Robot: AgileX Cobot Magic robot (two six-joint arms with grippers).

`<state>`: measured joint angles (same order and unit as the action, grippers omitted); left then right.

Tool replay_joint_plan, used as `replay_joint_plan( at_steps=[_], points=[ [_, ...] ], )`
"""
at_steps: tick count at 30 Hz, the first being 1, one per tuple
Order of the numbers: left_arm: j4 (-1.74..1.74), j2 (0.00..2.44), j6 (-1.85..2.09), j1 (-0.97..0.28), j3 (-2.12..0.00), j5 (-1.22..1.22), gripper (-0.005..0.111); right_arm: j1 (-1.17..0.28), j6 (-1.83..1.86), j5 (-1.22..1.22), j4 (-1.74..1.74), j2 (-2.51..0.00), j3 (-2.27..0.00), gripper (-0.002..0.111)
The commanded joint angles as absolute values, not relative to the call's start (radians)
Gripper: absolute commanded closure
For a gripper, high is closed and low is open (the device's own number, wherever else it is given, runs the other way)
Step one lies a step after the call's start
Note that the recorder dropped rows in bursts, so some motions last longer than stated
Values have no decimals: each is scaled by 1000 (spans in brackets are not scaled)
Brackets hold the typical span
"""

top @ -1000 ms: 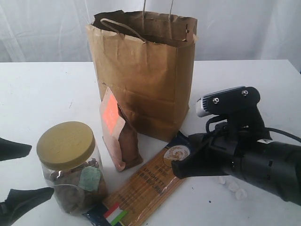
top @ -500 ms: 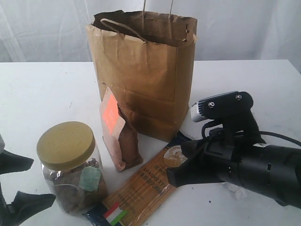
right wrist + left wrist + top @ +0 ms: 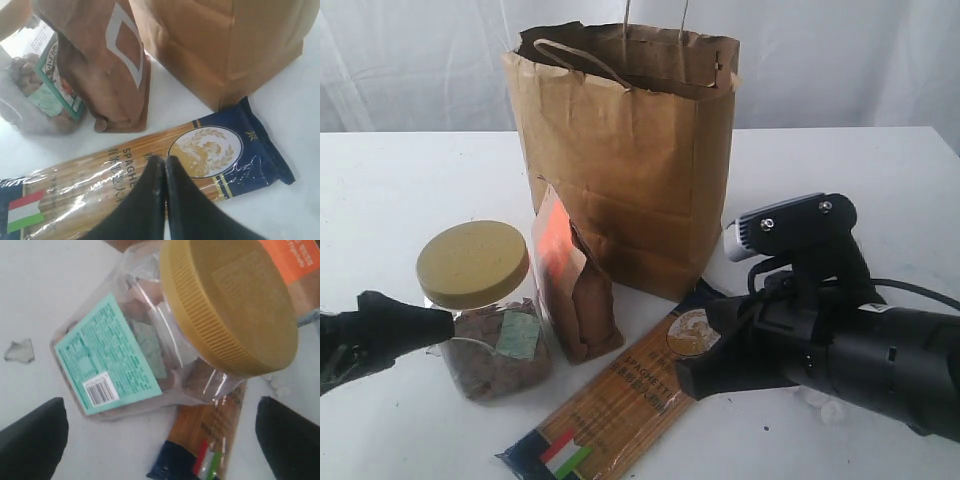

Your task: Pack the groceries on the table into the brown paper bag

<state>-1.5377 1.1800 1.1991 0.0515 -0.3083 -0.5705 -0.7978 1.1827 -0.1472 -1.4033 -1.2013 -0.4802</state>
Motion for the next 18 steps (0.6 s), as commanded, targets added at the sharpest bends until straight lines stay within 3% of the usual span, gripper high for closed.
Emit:
replay_joint_plan(
  at_steps=[1, 8, 18],
  points=[
    [-1517, 1175, 802, 47, -310, -579, 2, -799, 1210, -190, -1390, -1194, -476, 108],
    [-1662, 1175, 681, 142, -310, -405, 2, -799, 1212, -193, -1390, -1194, -476, 108],
    [-1744, 1201, 894, 597, -458, -319, 2, -799, 1289, -316, -1390, -1194, -476, 108]
  ],
)
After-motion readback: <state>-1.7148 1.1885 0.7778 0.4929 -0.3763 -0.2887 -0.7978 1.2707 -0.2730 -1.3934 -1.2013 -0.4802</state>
